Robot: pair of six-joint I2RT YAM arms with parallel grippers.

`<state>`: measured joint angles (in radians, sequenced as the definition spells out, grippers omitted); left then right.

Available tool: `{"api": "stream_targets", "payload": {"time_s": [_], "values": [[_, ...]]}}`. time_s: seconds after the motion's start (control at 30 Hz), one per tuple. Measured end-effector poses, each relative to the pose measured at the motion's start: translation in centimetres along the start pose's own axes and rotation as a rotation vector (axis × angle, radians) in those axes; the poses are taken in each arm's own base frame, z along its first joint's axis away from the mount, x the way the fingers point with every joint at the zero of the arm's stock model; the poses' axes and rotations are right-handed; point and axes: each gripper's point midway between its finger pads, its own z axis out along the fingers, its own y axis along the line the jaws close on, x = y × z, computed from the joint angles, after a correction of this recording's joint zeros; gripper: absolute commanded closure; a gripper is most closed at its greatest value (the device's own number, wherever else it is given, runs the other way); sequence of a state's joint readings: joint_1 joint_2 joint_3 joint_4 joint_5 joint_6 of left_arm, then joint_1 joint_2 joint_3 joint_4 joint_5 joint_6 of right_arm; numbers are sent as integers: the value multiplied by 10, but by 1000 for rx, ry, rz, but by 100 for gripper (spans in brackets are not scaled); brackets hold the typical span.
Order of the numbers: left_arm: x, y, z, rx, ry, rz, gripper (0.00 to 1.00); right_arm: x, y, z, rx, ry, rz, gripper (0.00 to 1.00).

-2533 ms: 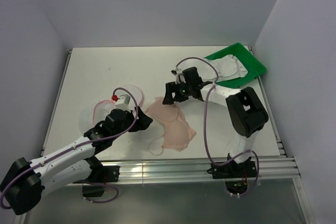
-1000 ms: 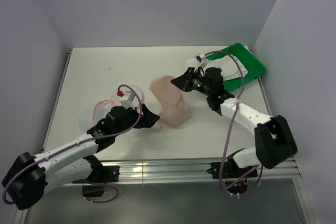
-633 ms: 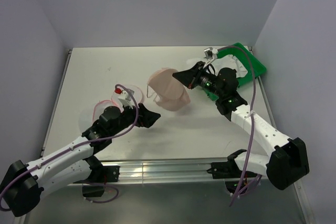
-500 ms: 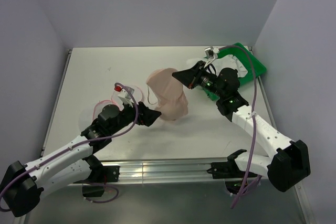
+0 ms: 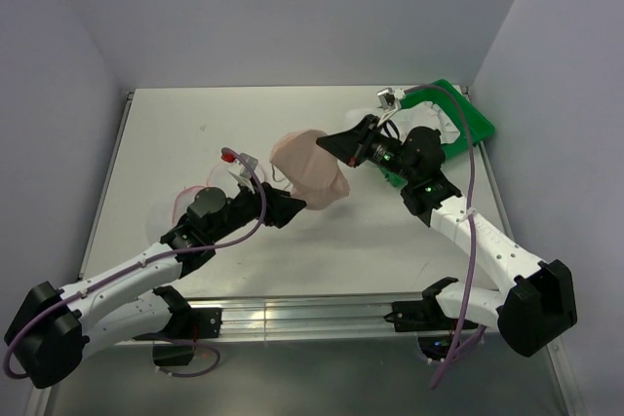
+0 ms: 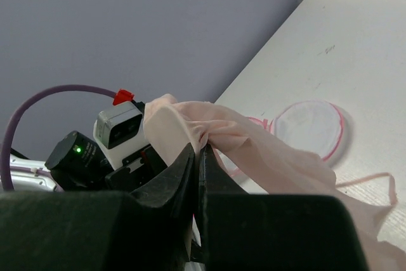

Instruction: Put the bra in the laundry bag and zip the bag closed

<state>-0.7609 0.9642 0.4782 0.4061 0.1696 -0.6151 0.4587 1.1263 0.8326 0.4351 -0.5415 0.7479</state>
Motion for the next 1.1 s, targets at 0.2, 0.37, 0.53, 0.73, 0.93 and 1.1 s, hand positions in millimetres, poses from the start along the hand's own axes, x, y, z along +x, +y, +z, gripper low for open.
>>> {"api": "stream_targets", "payload": {"time_s": [0.2, 0.37, 0.53, 0.73, 0.93, 1.1], "values": [[-5, -5, 6, 28, -10, 6, 27, 3, 0, 1, -11, 13, 15, 100], [-12, -15, 6, 65, -31, 5, 60, 3, 3, 1, -21, 17, 16, 100], [-15, -19, 6, 82, -40, 4, 100, 3, 3, 2, -24, 14, 14, 100], [-17, -17, 7, 68, -50, -11, 100, 1, 8, -1, -43, 4, -31, 100], [-27, -18, 3, 50, -89, -36, 100, 3, 31, -21, -142, -20, -155, 94], [-33, -16, 1, 24, -109, -49, 100, 11, 54, -43, -251, -25, -271, 89]]}}
